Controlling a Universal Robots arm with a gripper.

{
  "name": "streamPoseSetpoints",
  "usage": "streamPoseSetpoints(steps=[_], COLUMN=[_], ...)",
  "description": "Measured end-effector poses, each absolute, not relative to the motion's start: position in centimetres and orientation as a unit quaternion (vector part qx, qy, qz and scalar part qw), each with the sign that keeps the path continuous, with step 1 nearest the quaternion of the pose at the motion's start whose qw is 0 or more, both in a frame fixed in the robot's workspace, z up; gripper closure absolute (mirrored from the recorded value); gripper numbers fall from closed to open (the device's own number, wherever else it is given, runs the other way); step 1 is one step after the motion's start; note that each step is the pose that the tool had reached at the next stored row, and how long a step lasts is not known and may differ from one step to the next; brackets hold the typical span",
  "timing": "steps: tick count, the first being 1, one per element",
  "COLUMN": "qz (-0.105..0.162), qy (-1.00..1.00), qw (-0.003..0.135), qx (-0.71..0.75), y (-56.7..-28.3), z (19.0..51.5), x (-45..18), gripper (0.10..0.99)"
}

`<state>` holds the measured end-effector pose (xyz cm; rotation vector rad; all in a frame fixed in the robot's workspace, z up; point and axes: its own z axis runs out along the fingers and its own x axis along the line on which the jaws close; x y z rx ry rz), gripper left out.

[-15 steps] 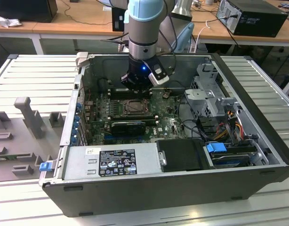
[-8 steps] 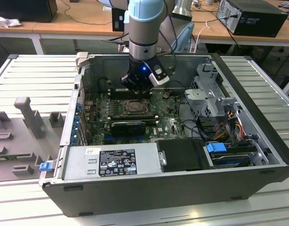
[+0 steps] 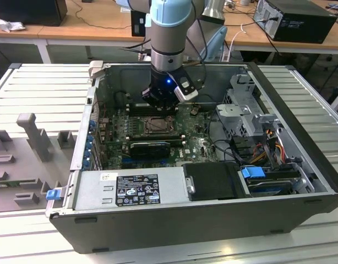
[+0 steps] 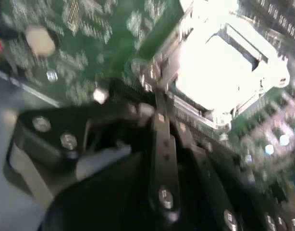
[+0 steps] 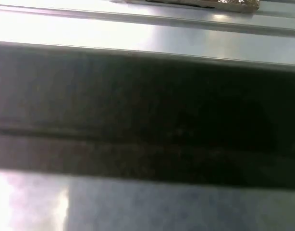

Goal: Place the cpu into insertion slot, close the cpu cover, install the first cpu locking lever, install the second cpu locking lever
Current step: 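Install the first cpu locking lever, then install the second cpu locking lever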

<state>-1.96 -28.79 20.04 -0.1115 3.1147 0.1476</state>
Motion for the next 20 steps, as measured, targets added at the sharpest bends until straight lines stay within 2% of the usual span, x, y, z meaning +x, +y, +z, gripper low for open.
streamPoseSetpoints(steps=[6,20], qz=[0.048,0.048], qy=[0.998,0.998], qw=[0.011,0.011], qx=[-0.036,-0.036], y=[-28.8,-29.6], z=[21.8,21.8], x=[-2.0,-2.0], gripper=[0.98,0.98])
